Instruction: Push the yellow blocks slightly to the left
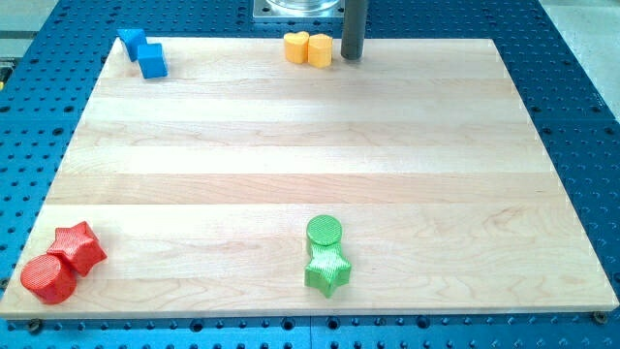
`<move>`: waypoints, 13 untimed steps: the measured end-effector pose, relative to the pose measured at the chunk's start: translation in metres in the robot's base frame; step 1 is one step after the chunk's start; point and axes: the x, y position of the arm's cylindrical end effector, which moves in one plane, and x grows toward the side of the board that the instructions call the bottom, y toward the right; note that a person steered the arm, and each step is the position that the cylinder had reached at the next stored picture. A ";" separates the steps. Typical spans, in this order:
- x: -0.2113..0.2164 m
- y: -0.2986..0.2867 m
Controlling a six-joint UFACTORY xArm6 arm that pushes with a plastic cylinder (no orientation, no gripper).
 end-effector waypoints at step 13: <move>-0.032 -0.235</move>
